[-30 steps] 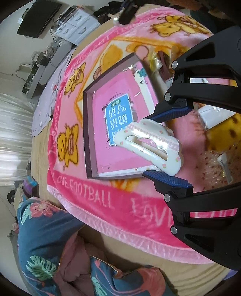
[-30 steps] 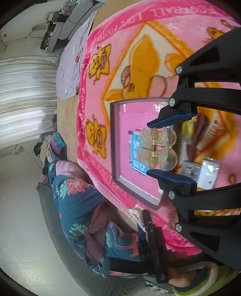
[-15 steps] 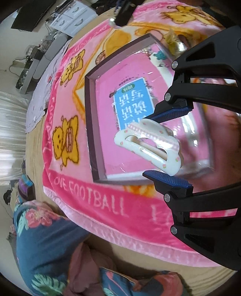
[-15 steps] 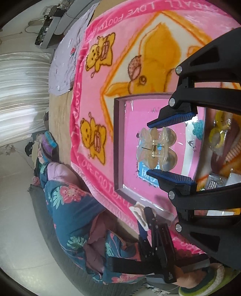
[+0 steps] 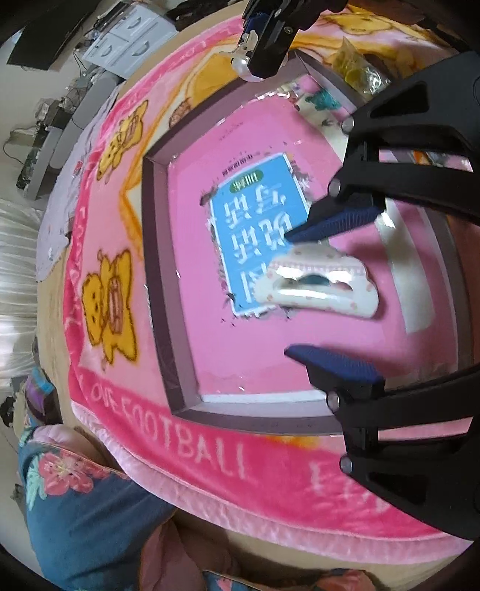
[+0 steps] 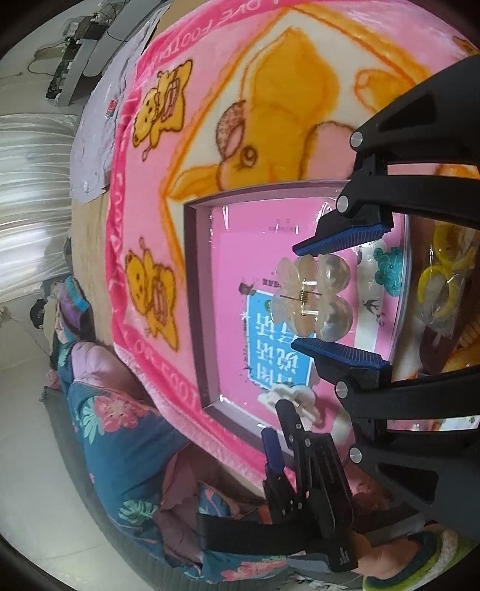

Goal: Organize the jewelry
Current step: 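Carry both clips into the box and open both tools to release them, then withdraw both tools from the box back over the remaining accessories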

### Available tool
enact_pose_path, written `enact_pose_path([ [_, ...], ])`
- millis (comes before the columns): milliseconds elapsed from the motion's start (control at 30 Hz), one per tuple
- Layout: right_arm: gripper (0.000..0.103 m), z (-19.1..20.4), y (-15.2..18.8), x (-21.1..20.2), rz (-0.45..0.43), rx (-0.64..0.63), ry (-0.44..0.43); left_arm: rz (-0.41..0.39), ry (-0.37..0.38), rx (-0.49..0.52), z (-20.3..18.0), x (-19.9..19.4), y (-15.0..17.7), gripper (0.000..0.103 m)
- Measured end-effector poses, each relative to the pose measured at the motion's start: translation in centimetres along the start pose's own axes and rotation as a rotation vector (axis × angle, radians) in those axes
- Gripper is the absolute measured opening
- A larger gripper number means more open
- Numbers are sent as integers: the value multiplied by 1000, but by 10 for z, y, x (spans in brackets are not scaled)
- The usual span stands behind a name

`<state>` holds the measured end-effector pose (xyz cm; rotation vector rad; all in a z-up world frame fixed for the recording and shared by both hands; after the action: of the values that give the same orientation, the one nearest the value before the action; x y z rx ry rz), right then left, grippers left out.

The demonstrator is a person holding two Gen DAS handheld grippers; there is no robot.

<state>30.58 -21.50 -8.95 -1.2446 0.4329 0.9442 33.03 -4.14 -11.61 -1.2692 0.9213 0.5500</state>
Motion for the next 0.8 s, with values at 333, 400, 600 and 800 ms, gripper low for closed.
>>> enact_pose_path([
  [333, 49, 4, 12, 16, 26, -18, 9, 20, 13, -76, 17, -18, 21, 74],
  [400, 60, 3, 13, 15, 20, -17, 18, 15, 5, -81, 19, -24, 24, 76],
  [600, 86, 7, 12, -2, -25, -17, 4, -34, -6, -107, 25, -50, 22, 89],
  [800, 98, 12, 7, -27, -84, -22, -2, -62, -7, -112, 25, -69, 20, 94],
])
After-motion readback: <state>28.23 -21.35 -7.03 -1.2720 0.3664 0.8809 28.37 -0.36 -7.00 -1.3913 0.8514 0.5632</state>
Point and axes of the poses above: each gripper's, at about its wrist camera, not at the fingertips, and x roughly the way its jaws point, z to its left, y to its underside, the point moved 8 cm from there along x, roughly the way its jaws point, and after that the axes turned 8 degrees about x, right-handed, at the moved point
